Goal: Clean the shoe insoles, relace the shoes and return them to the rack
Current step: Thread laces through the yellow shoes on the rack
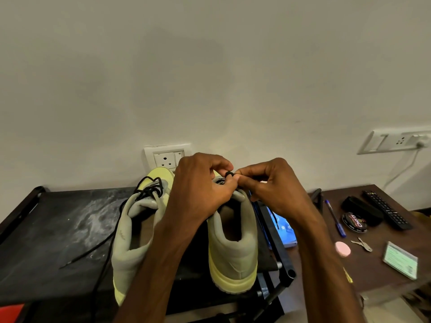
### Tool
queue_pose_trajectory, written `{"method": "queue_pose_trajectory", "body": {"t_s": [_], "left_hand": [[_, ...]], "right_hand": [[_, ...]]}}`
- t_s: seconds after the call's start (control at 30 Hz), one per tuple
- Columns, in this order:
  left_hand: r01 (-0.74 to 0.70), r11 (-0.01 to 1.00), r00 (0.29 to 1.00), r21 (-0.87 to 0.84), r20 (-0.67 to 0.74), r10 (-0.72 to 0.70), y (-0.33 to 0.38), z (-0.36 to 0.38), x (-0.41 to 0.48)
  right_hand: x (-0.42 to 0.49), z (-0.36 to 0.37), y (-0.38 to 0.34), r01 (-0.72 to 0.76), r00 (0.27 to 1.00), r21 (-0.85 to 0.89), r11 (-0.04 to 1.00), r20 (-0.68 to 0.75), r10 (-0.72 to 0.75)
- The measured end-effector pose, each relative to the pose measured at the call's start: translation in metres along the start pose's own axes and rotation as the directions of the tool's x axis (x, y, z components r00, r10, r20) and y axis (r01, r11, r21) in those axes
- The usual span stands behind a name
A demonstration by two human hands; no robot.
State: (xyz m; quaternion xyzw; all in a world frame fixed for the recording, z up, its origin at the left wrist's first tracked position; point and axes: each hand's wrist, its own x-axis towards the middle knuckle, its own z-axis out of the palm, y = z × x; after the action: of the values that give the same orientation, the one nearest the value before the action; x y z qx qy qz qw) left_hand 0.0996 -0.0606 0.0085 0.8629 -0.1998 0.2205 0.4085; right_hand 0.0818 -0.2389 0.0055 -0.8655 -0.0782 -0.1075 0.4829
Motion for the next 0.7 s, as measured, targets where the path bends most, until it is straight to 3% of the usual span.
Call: {"method": "queue_pose_trajectory", "body": {"t_s": [0.17, 0.4, 0.6, 0.7], "left_hand": [[-0.038, 0.998, 0.995, 0.043, -0.085, 0.042, 0.002, 0.007, -0.008], [-0.072, 0.987, 0.996, 0.142, 0.068, 0.063, 0.001, -0.007, -0.007], [-0.122, 0.986, 0.99, 0.114, 0.086, 0.112, 0.003, -0.012, -0.006], [-0.076, 0.993, 0.99, 0.09, 0.124, 0.065, 0.002, -0.015, -0.006]], "right_hand": [[0.0, 0.0, -0.002, -0.007, 1.0, -0.067, 0.998, -0.029, 0.005], [-0.001, 0.001, -0.005, -0.048, 0.999, 0.022, 0.999, 0.0, 0.048], [-0.001, 0.005, -0.006, -0.063, 0.997, 0.067, 0.996, -0.048, 0.067], [-0.002, 0.008, -0.006, -0.081, 0.993, 0.093, 0.992, -0.082, 0.089]]}}
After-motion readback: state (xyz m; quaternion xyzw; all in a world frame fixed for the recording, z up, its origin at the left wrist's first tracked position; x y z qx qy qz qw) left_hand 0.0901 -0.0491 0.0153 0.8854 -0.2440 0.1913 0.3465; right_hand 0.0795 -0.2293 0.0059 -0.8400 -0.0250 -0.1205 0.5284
